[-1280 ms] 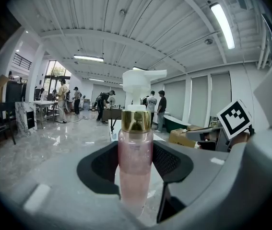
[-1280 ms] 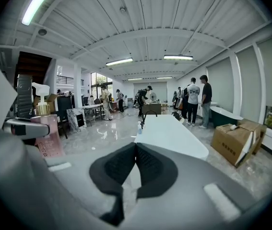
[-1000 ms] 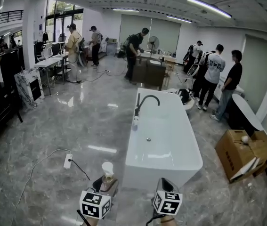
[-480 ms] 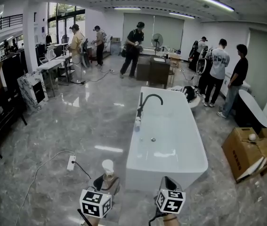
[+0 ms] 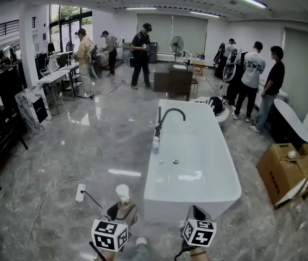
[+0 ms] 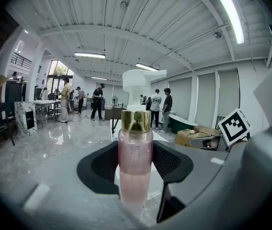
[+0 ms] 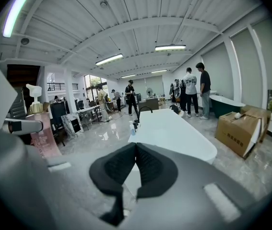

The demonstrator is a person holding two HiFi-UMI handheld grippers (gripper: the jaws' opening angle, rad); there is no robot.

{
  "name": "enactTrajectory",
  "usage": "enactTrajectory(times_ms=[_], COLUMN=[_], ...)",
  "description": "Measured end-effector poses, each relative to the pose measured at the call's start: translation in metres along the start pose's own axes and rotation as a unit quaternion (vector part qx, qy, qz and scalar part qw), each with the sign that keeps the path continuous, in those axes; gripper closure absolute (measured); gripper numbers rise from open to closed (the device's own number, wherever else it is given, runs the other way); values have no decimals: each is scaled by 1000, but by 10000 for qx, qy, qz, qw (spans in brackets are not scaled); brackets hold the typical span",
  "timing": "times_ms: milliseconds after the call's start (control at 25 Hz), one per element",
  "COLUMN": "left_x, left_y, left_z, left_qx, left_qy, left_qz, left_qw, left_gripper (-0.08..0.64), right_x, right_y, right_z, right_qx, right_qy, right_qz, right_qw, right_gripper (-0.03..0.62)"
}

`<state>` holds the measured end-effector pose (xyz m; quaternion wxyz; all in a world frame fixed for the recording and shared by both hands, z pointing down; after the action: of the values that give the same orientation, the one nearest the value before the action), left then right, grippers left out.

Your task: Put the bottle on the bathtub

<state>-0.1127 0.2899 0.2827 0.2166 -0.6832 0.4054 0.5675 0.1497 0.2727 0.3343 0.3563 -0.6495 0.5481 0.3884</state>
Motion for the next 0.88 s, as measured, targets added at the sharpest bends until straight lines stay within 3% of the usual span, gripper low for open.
enactTrajectory(times_ms=[480, 880], left_x=[42, 69], left_y=[77, 143], left_z=[-68, -114], left_qx=[-63, -187], left_qy=[-63, -128], left_qz=[-64, 85], left_qw=[9999, 9997], left_gripper=[342, 342], right_x=[59, 103], right_y=[32, 67], right_z=[-85, -145], right_qx=[-44, -130], right_qy=[-92, -43], right_qz=[0, 292], right_qw=[9999, 9995], right_gripper=[589, 589])
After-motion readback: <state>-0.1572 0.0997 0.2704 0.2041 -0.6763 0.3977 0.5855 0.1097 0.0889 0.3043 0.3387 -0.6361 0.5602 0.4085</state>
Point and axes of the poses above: the fingertips, and each gripper's own axes: z backward along the fingers, y to its left, x out of its top, the point moved 3 cm from there along z, backward along the fingers, and after that the axes turned 14 degrees about -x, right-handed, at the moved point
